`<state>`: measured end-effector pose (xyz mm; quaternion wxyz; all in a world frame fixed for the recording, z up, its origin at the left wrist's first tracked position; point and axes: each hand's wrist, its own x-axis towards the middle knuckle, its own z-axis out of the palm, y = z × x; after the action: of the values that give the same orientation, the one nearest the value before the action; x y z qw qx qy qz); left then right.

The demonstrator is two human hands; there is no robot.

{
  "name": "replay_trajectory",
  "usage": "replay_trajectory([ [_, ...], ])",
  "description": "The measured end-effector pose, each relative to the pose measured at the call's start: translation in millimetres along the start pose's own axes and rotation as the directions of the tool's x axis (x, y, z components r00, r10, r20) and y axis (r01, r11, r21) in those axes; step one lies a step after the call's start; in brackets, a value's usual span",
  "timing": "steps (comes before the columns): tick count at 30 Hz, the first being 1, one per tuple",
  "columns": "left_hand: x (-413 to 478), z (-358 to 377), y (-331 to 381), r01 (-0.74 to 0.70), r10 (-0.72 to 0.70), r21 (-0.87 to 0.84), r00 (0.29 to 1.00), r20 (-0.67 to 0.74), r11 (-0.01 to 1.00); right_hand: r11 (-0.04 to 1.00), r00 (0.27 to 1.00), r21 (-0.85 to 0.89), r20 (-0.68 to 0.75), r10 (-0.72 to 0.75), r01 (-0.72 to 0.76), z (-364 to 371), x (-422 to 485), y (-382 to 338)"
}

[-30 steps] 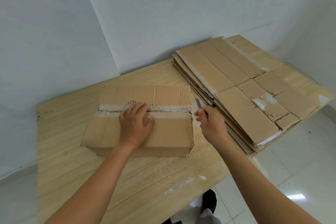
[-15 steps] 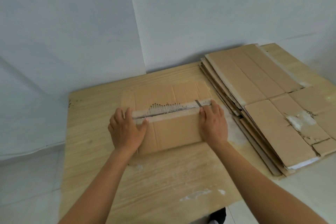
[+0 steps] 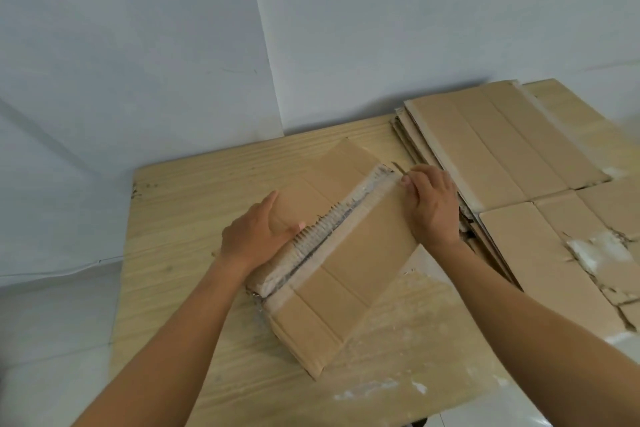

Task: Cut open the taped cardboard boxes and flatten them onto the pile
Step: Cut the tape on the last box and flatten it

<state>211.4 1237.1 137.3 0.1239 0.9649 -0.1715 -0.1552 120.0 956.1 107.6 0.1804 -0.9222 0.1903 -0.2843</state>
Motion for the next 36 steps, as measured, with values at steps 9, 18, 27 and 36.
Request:
replay_trajectory([
  [9, -9.6, 12.4, 11.5, 0.116, -0.116, -0.005, 0.992, -0.047, 0.993, 0.779, 0.861, 0.371, 0.146, 0.488, -0.505, -22.7, -86.9, -68.7],
  [18, -64.9, 35.2, 14.2, 0.101, -0.109, -0.071, 0.987, -0.121, 0.992, 0.902, 0.908, 0.191, 0.249, 0.337, -0.387, -4.6, -24.0, -57.9],
  [27, -54.1, 8.3, 25.2, 0.026, -0.018, 0.018, 0.946, -0.322, 1.000, 0.981, 0.977, 0.192, 0.208, -0.042, 0.001, 10.2, 17.1, -41.2],
  [36, 63.2, 2.2, 48.1, -0.360, 0.381, 0.133, 0.902, -0.203, 0.923, 0.995, 0.978, 0.012, 0.187, 0.095, -0.099, -37.1, -79.1, -27.8],
])
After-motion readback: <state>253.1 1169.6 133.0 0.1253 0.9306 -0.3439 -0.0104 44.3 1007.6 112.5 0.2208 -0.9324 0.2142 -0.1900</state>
